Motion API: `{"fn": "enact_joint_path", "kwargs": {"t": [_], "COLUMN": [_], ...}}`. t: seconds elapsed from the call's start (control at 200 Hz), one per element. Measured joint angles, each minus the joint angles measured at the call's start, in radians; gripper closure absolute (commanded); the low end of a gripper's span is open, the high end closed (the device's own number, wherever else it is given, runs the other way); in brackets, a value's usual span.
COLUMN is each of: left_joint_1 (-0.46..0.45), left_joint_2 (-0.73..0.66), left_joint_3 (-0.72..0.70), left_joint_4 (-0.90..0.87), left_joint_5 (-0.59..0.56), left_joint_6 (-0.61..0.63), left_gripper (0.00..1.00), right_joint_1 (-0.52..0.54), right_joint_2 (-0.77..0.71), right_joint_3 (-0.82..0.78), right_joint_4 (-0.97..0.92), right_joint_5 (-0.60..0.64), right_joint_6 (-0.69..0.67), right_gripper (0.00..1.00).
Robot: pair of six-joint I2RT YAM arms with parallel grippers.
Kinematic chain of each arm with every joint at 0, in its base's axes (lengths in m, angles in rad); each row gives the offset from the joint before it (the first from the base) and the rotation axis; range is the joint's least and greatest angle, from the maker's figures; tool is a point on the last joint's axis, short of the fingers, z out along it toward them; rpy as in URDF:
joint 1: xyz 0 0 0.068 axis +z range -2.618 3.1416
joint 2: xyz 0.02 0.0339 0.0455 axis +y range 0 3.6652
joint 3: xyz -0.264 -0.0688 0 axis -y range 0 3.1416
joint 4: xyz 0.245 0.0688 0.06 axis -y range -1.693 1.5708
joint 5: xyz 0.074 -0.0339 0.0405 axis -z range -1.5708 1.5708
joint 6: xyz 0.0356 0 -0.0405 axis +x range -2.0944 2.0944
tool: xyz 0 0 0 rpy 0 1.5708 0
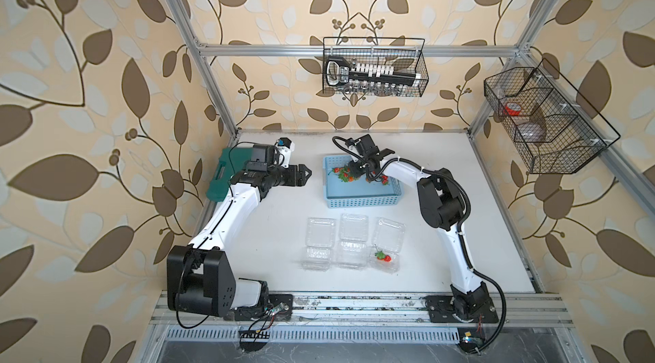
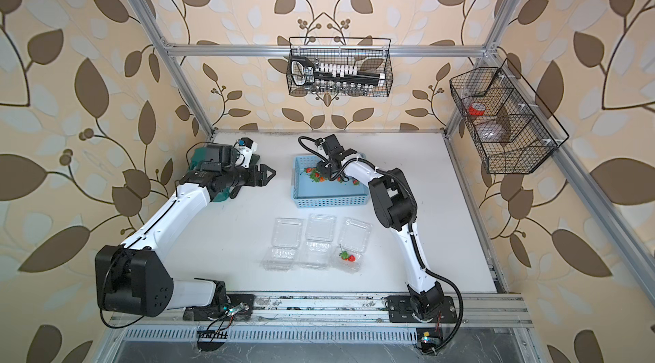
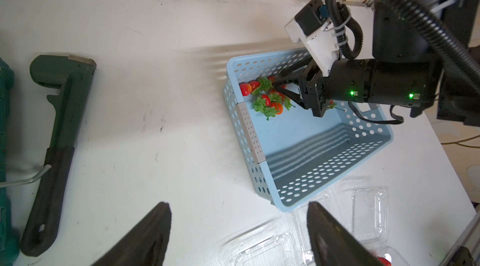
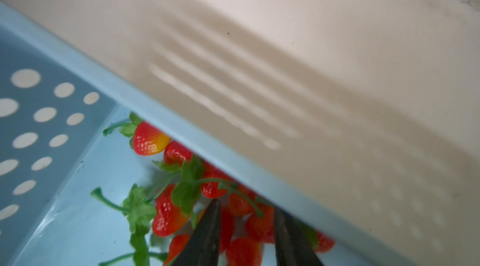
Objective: Pack strawberries into containers
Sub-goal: Pick up the strawberry from the basket, then place the strawberry in the packing box.
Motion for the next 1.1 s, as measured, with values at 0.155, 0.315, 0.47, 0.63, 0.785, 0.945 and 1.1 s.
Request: {"fn": "enact_joint_path", "kwargs": {"t": [0.155,0.315,0.47,0.63,0.785,0.945,1.1], "left_joint_1": [0.000,0.000,0.000,0.000,0.000,0.000,0.000], "left_joint_2": [0.000,0.000,0.000,0.000,0.000,0.000,0.000], "left_joint_3": [0.000,0.000,0.000,0.000,0.000,0.000,0.000], "left_joint_4": [0.000,0.000,0.000,0.000,0.000,0.000,0.000], "left_joint_5": [0.000,-0.001,-0.001,-0.001,0.000,0.000,0.000], "left_joint_6": [0.001,0.001,0.001,0.001,0.001,0.001,0.001], "left_gripper": [0.16,0.16,0.16,0.16,0.16,0.16,0.16], "right_joint_1": [0.000,0.000,0.000,-0.001,-0.008,-0.025,-0.044], "right_joint_2": [0.036,0.045,0.045,0.044,-0.004,-0.110,-0.201], "right_joint_3": [0.045,0.049,0.052,0.052,0.000,-0.079,-0.134], "right_joint_4": [-0.010,-0.010,-0.008,-0.015,-0.013,-0.007,0.010], "right_joint_5": [0.014,0.018,0.018,0.017,0.011,-0.011,-0.035], "right_joint_6": [-0.027,-0.039,-0.040,-0.034,-0.027,-0.010,0.011], "right_gripper": [0.67,0.78,0.90,0.99,1.00,1.00,1.00]}}
